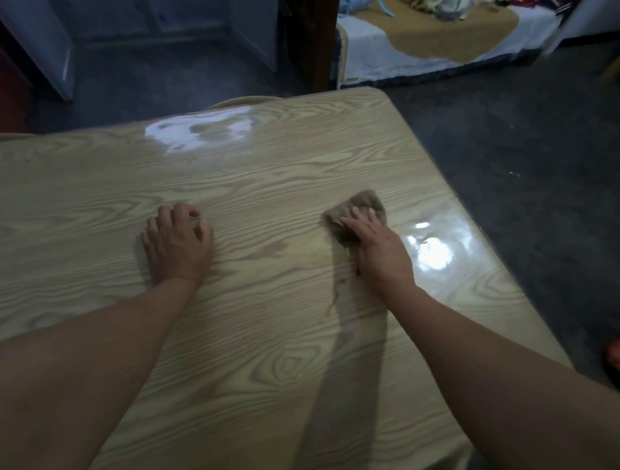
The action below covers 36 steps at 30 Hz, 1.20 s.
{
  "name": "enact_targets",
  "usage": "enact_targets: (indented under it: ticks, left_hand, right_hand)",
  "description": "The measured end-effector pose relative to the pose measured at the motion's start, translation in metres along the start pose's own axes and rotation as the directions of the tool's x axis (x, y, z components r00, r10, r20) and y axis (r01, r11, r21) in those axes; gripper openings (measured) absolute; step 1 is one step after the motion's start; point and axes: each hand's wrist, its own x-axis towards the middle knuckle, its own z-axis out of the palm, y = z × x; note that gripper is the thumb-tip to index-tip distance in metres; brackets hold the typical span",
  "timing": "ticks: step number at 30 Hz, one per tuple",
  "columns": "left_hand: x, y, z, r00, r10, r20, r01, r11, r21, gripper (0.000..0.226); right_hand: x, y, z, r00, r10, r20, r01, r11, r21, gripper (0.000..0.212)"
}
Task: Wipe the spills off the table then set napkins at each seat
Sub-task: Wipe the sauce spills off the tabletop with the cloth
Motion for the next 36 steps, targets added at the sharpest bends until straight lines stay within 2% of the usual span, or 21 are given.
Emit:
enact_targets:
  ticks: [3,6,9,12,16,18,20,21,24,27,28,30,32,34,36]
  left_hand:
    - [-0.001,0.000,-0.001,1.000,-0.009,0.002,0.009,1.000,0.003,0.027]
    - [-0.002,0.002,-0.004,1.000,-0.015,0.014,0.015,1.000,-0.002,0.028]
    - [-0.002,0.004,-0.007,0.999,-0.034,0.033,0.034,0.999,-0.007,0.026]
    - [-0.002,0.004,-0.008,0.999,-0.039,0.032,0.040,0.999,-0.013,0.027]
    - [-0.002,0.003,-0.009,0.998,-0.046,0.054,0.048,0.998,-0.049,0.029]
    - [0.000,0.002,-0.013,0.995,-0.057,0.088,0.062,0.997,-0.056,0.029]
    - [0.001,0.000,-0.018,0.987,-0.066,0.150,0.076,0.995,-0.065,0.028]
    - [0.002,-0.001,-0.021,0.980,-0.062,0.186,0.077,0.994,-0.071,0.028]
    - [-0.002,-0.001,-0.034,0.940,-0.121,0.320,0.152,0.986,-0.074,0.030]
    - [-0.014,0.000,-0.046,0.897,-0.187,0.400,0.228,0.972,-0.057,0.033]
    - [-0.019,0.003,-0.050,0.883,-0.196,0.427,0.242,0.969,-0.055,0.033]
    - [-0.026,0.007,-0.061,0.857,-0.220,0.465,0.273,0.961,-0.049,0.034]
    - [-0.034,0.008,-0.072,0.829,-0.241,0.505,0.327,0.941,-0.088,0.033]
    - [-0.040,0.007,-0.086,0.808,-0.246,0.536,0.373,0.917,-0.143,0.033]
    - [-0.043,0.002,-0.100,0.793,-0.274,0.545,0.423,0.890,-0.169,0.040]
  right_hand:
    - [-0.026,-0.016,0.008,0.993,0.111,-0.050,-0.107,0.991,0.083,0.060]
    - [-0.054,-0.056,0.024,0.990,0.123,-0.072,-0.113,0.985,0.133,0.059]
    - [-0.078,-0.107,0.046,0.998,-0.051,0.021,0.047,0.985,0.168,0.062]
    - [-0.093,-0.147,0.066,0.953,-0.279,0.121,0.264,0.956,0.125,0.057]
    - [-0.086,-0.121,0.060,0.862,-0.455,0.223,0.464,0.886,0.015,0.056]
    - [-0.077,-0.088,0.043,0.911,-0.377,0.168,0.386,0.922,-0.020,0.055]
    - [-0.074,-0.053,0.023,0.982,-0.166,0.096,0.169,0.985,-0.027,0.058]
    - [-0.074,-0.038,0.013,0.994,-0.061,0.092,0.064,0.998,-0.028,0.061]
    - [-0.083,-0.016,-0.001,0.997,0.076,0.027,-0.078,0.995,0.065,0.064]
    - [-0.100,-0.052,0.021,0.980,0.200,0.002,-0.200,0.976,0.089,0.059]
    - [-0.109,-0.075,0.031,0.982,0.188,0.020,-0.189,0.978,0.093,0.057]
    - [-0.125,-0.125,0.047,0.994,0.044,0.095,-0.059,0.986,0.155,0.054]
    - [-0.136,-0.171,0.053,0.956,-0.134,0.262,0.076,0.972,0.221,0.060]
    - [-0.136,-0.203,0.052,0.889,-0.196,0.414,0.074,0.954,0.292,0.054]
    - [-0.128,-0.219,0.045,0.878,-0.173,0.446,-0.025,0.914,0.404,0.046]
